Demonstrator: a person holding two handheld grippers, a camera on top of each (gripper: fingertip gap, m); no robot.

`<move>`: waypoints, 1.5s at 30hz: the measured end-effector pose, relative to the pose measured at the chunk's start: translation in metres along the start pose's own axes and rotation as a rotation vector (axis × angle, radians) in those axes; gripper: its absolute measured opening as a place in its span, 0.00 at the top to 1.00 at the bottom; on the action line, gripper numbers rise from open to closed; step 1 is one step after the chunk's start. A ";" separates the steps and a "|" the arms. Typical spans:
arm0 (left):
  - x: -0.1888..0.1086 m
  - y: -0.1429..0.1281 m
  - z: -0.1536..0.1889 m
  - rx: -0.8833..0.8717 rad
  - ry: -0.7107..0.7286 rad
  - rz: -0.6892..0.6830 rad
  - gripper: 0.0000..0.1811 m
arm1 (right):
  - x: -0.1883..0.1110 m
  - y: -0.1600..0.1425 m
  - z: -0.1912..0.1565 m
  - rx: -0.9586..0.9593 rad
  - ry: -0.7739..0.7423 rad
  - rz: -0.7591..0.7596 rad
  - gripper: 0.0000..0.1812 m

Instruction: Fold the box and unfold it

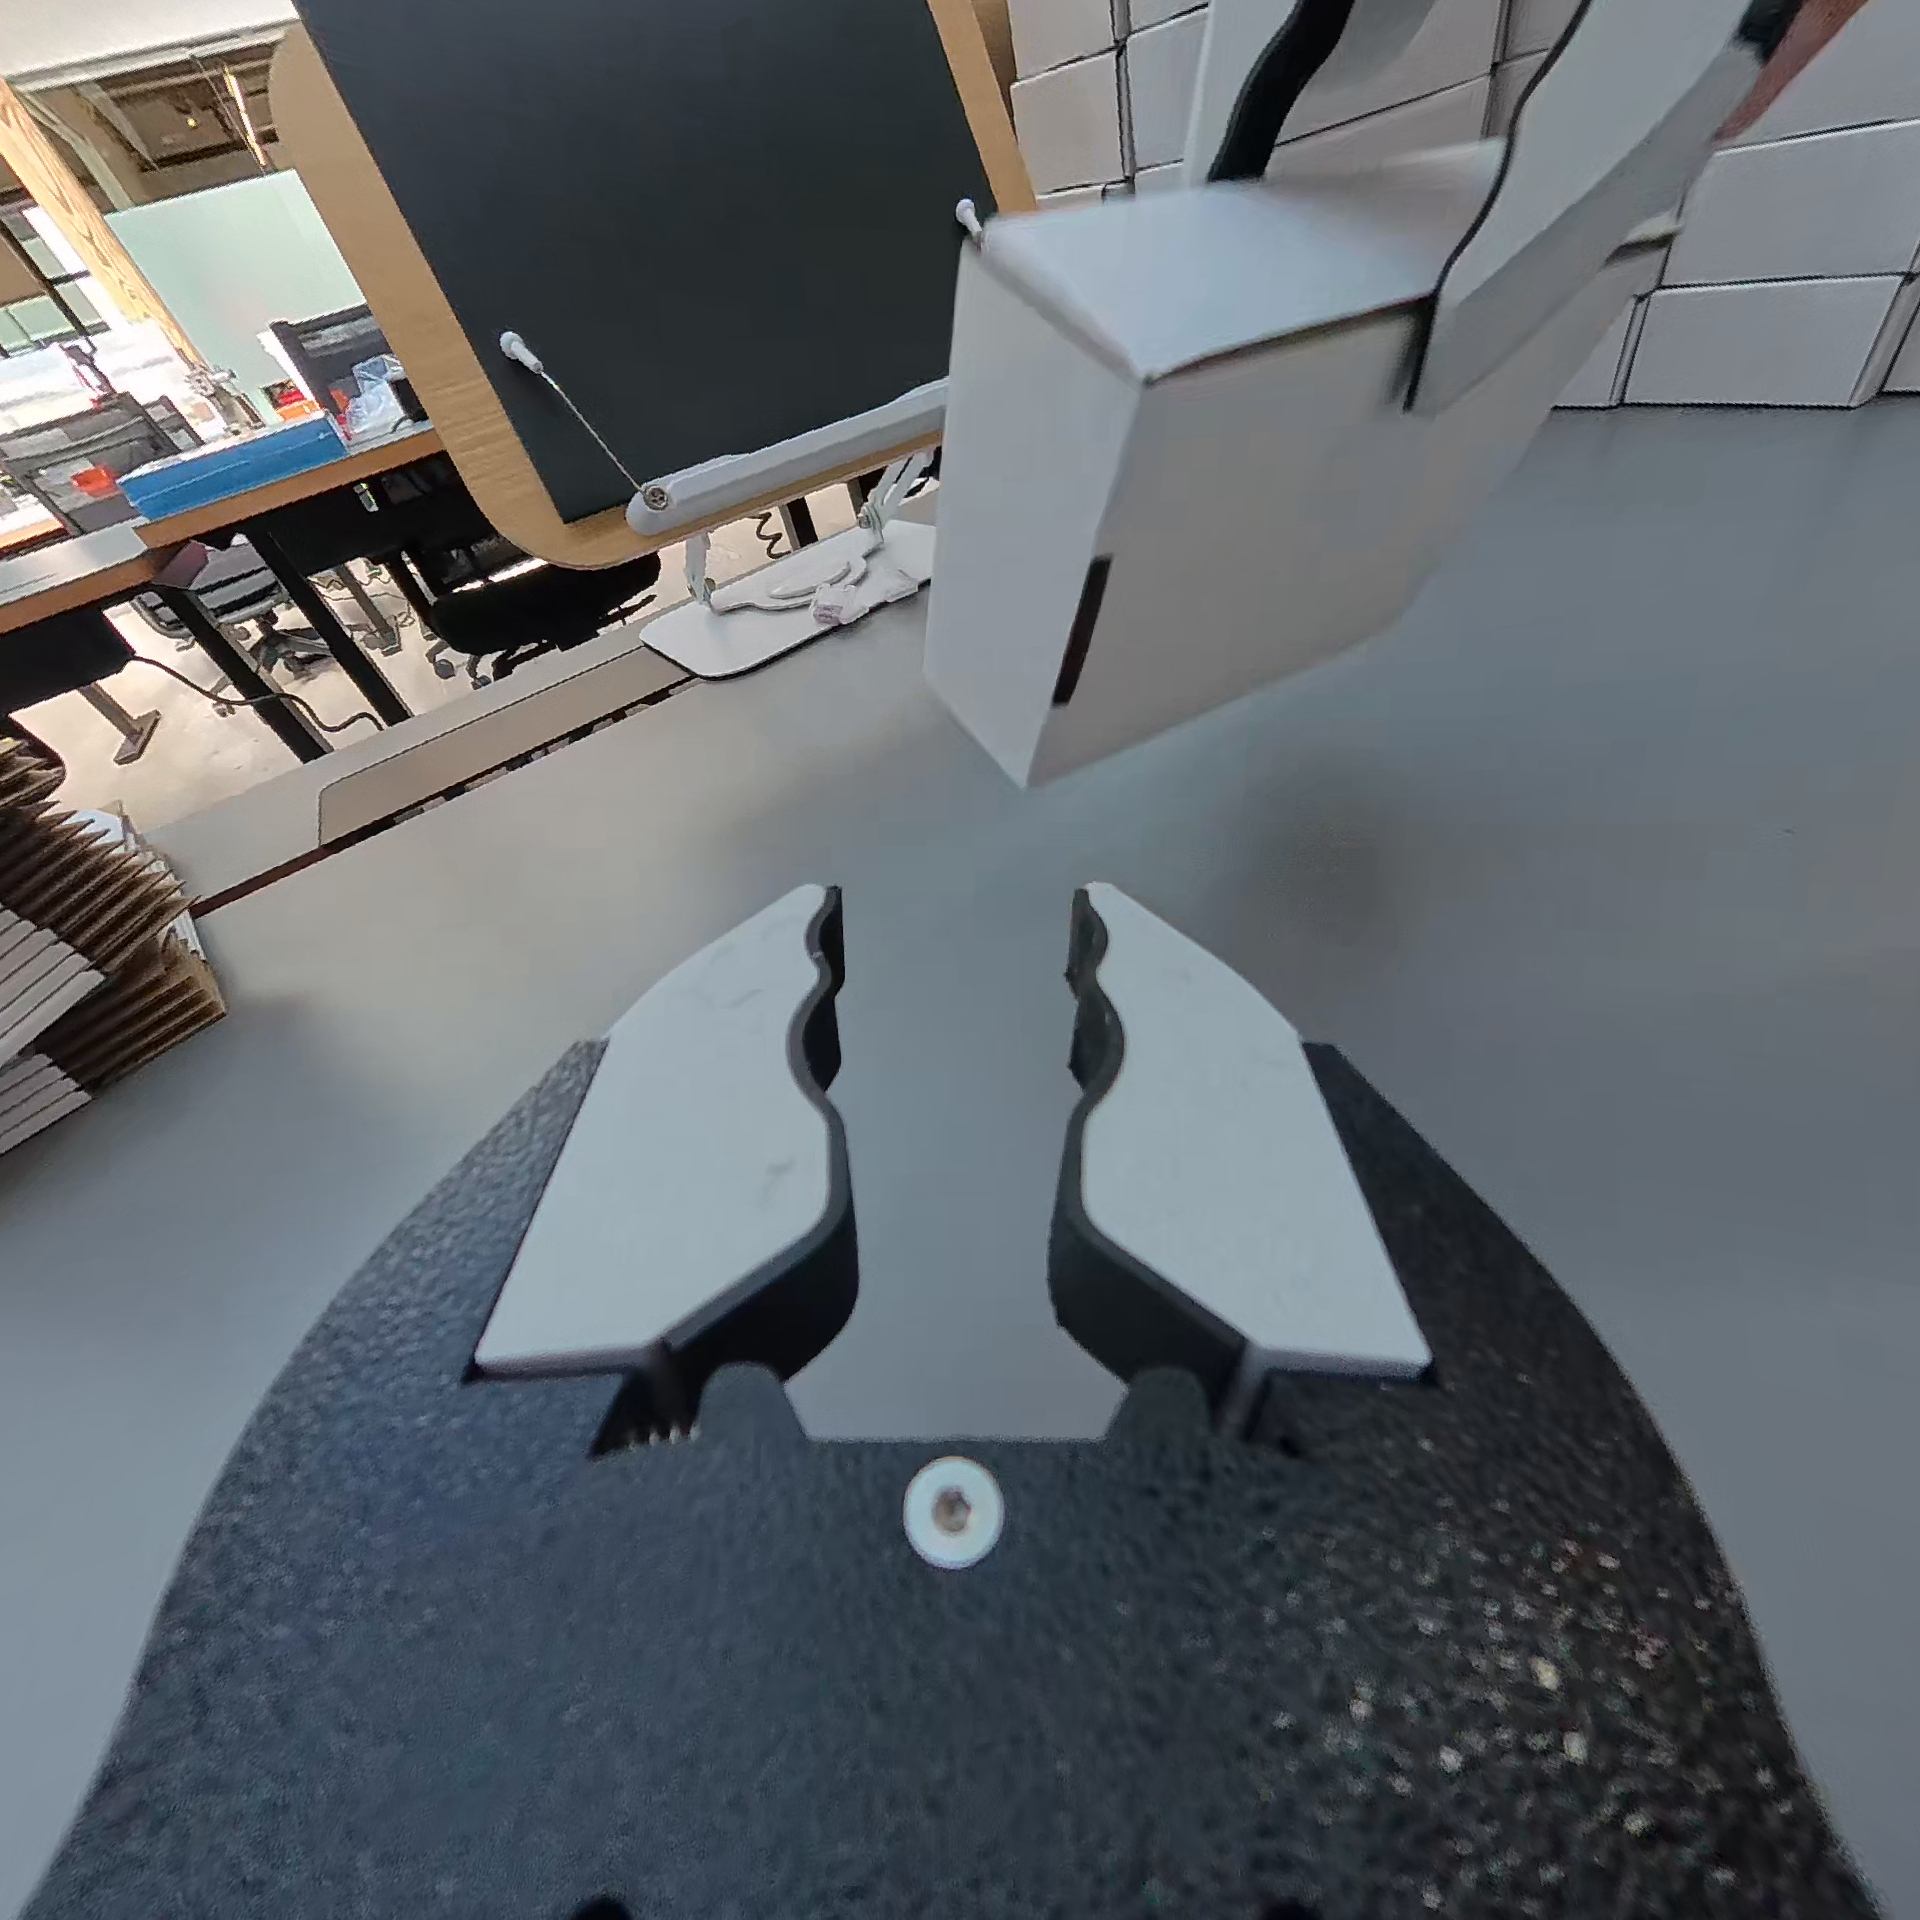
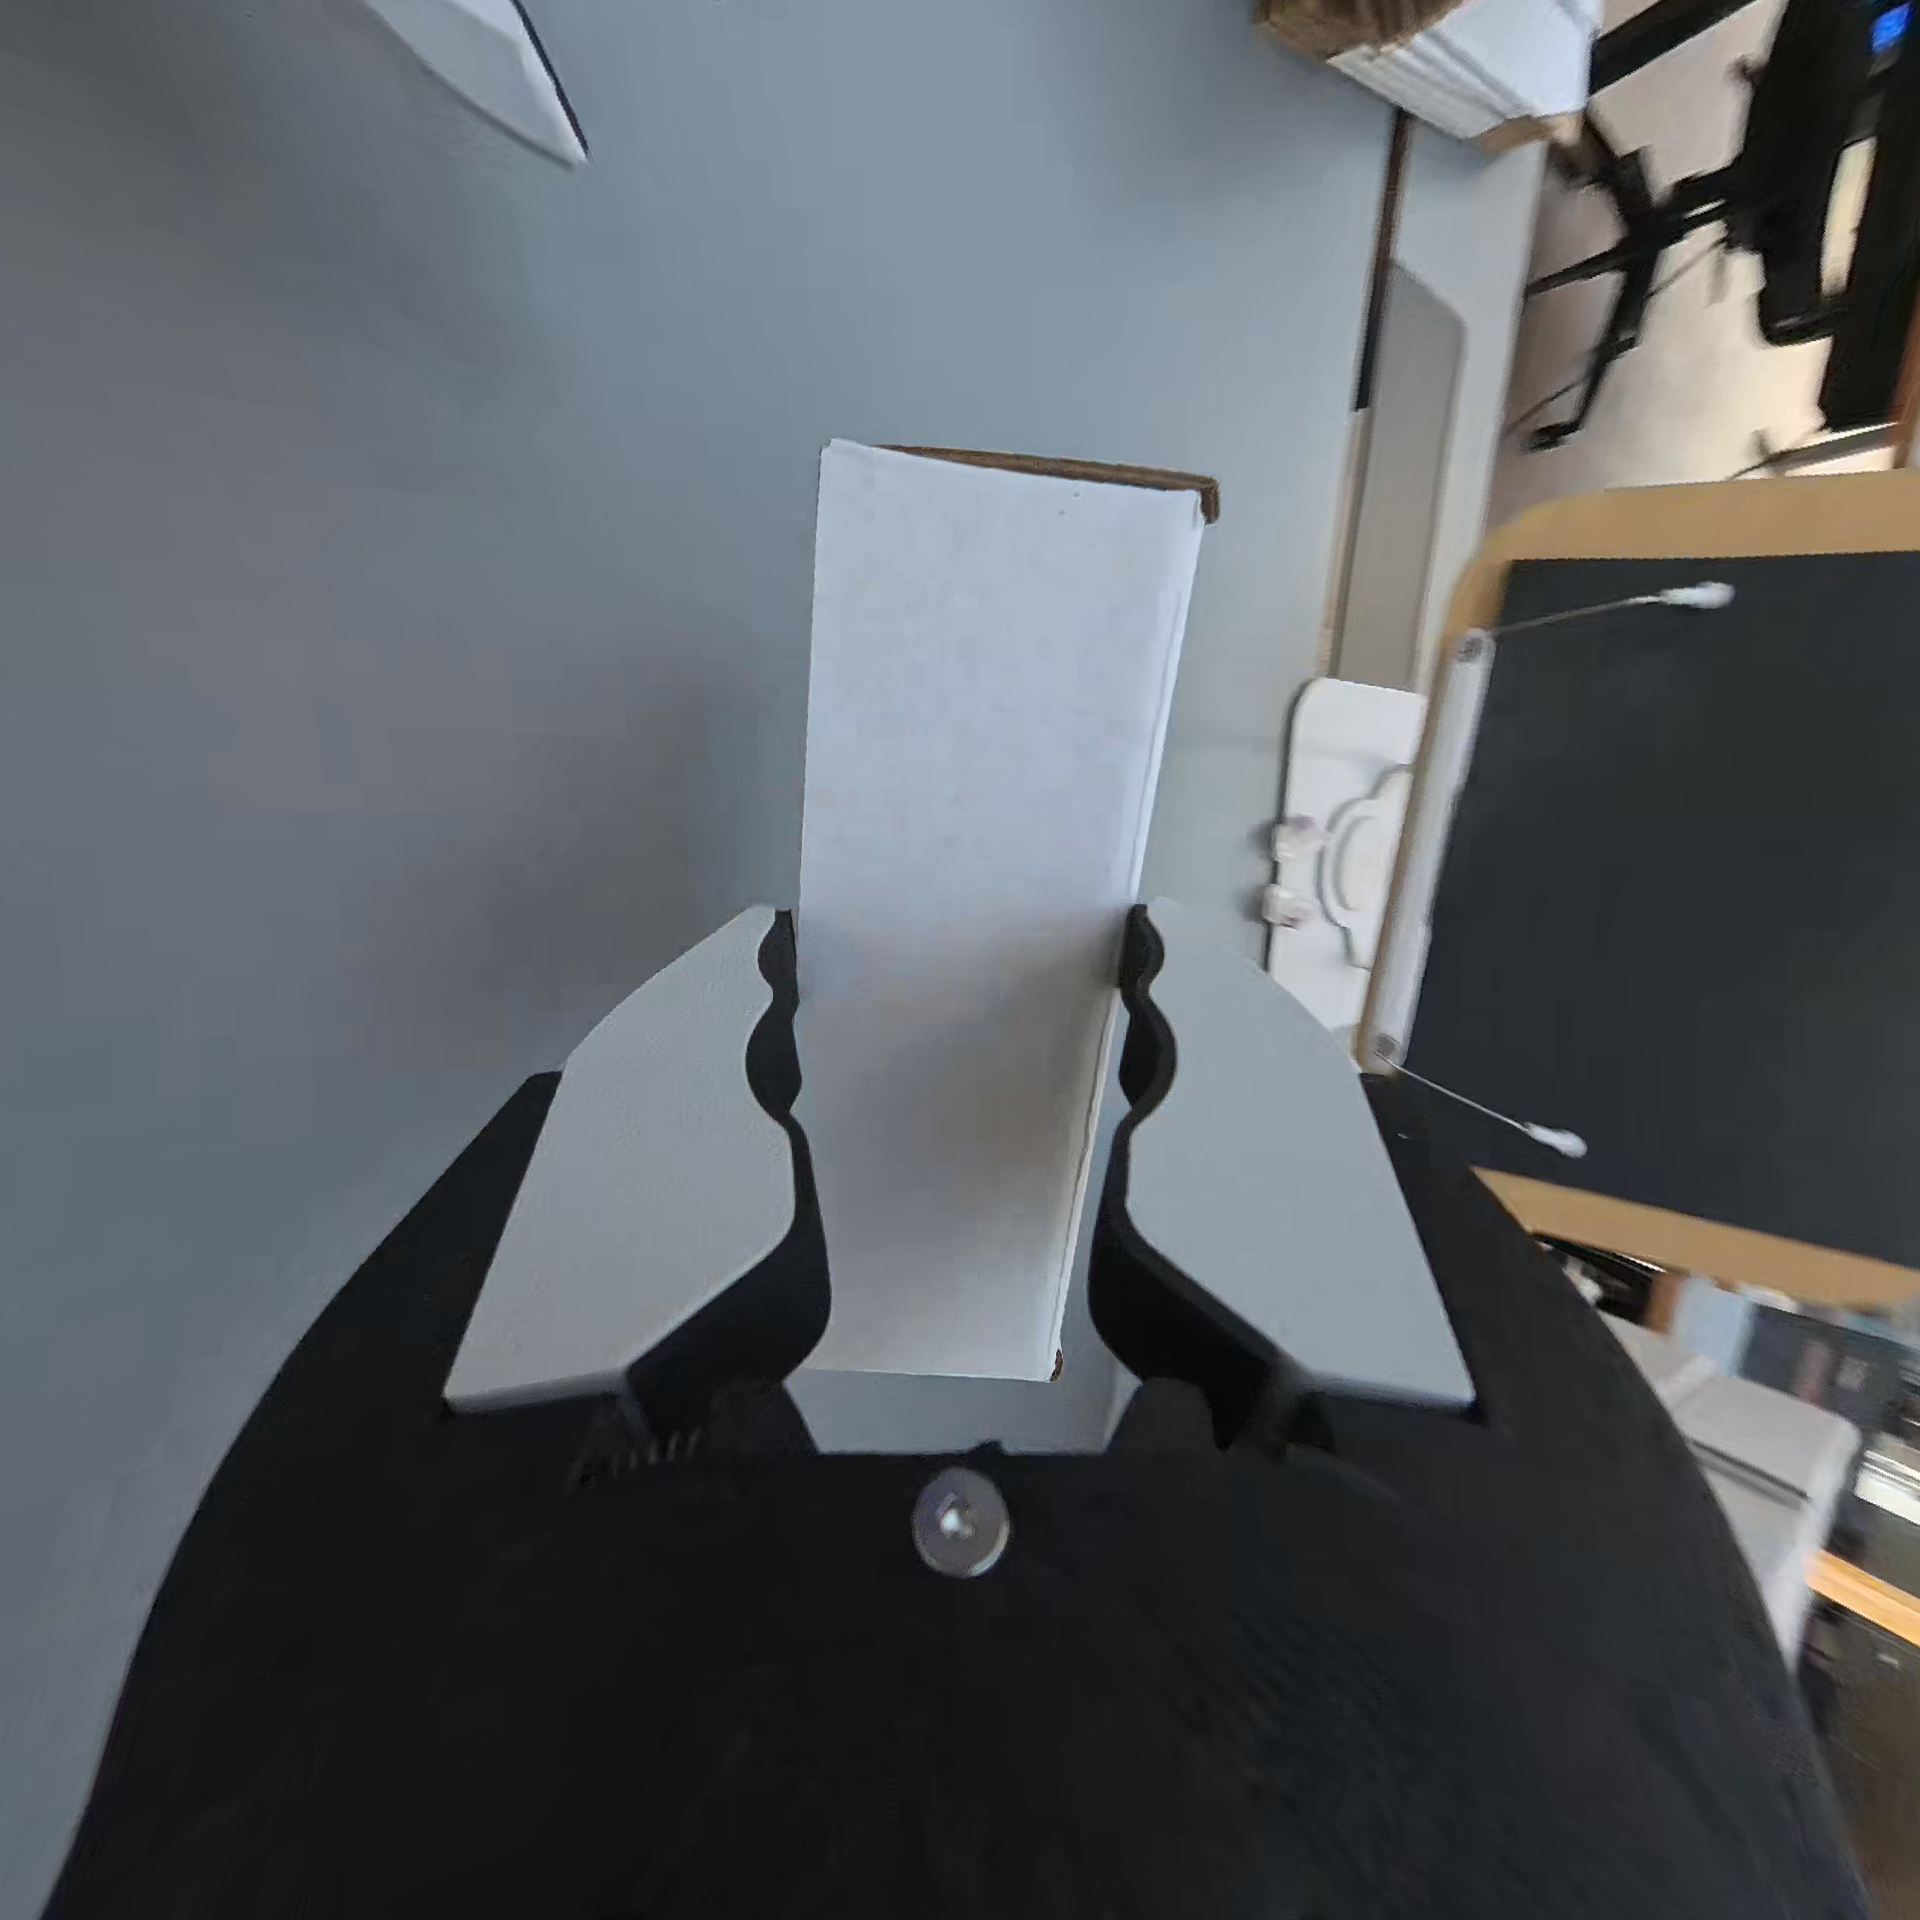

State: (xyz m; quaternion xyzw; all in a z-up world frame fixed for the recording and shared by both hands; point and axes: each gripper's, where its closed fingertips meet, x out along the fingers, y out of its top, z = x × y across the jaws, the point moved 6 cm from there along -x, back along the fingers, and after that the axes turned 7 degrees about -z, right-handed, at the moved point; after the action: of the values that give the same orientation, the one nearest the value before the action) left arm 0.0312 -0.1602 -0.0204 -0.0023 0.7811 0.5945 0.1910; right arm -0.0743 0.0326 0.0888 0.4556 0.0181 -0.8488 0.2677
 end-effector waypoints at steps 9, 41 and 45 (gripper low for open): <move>0.005 0.006 0.012 0.013 -0.038 -0.001 0.77 | -0.159 -0.204 -0.076 -0.224 -0.696 -0.228 0.66; 0.047 0.011 0.070 0.107 -0.159 -0.121 0.78 | -0.149 -0.432 -0.122 -0.076 -0.718 -0.276 0.66; 0.047 0.009 0.072 0.120 -0.162 -0.125 0.78 | -0.150 -0.432 -0.124 -0.080 -0.687 -0.263 0.66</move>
State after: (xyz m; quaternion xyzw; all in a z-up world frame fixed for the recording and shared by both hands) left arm 0.0068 -0.0800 -0.0418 0.0084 0.7956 0.5318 0.2903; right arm -0.1170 0.5018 0.0419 0.1268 0.0189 -0.9780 0.1644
